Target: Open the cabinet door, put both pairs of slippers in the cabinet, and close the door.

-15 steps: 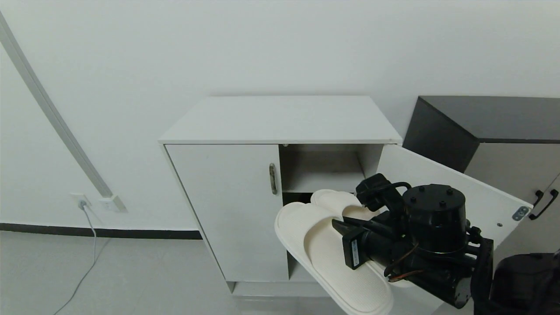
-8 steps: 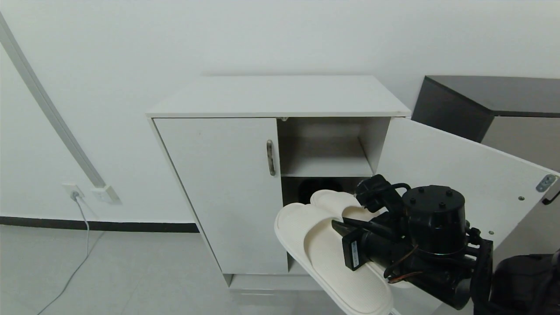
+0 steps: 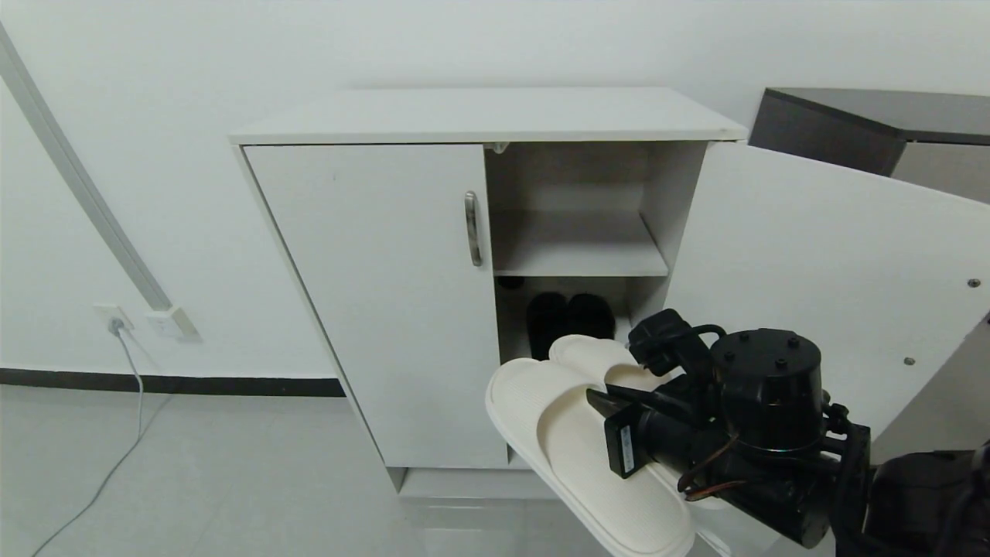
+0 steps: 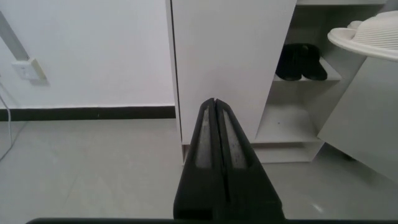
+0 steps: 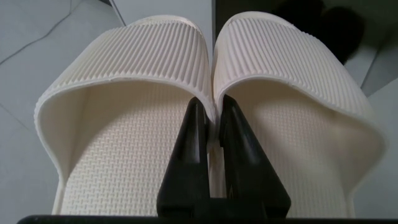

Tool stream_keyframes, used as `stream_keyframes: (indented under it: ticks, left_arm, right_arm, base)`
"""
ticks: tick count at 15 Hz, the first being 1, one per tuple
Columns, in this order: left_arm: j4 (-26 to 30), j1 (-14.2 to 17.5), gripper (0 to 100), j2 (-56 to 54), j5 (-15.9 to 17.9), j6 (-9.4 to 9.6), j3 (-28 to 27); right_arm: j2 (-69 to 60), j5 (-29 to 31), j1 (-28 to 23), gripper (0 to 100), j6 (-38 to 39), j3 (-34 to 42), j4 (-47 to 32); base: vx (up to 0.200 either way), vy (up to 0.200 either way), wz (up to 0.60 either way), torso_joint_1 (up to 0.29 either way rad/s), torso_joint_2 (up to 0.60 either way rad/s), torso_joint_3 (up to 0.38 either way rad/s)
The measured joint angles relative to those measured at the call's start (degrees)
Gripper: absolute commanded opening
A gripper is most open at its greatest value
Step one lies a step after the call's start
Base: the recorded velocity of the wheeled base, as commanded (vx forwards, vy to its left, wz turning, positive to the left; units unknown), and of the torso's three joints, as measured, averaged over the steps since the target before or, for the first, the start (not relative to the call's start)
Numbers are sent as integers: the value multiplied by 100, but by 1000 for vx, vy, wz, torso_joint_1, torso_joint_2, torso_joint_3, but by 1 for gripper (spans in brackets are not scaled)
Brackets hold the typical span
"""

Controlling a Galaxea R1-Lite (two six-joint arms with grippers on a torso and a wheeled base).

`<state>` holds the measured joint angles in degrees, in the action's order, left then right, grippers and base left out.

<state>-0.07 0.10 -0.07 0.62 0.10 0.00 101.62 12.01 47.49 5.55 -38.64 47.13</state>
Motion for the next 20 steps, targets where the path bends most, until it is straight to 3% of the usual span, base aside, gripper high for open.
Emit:
stream_keyframes:
  ticks: [6,16,18,20]
  left_arm:
    - [2,1,0,0,6,17,0]
    - [0,0,0,0,2,33,0]
    - [0,0,0,0,2,41,0]
    - [0,0,0,0,0,34,0]
  right_arm:
    - [122,2,29,0,-46,26,227]
    - [404,255,13,0,-293,-11,547]
    - [583,1076,123,0,-148,-523,85]
    - [709,1712,267,0,375,-1389,-1477]
  base:
    - [0,0,0,-19,334,309]
    - [0,0,0,0,7,4]
    - [0,0,0,0,0,0]
    - [0,0,0,0,0,0]
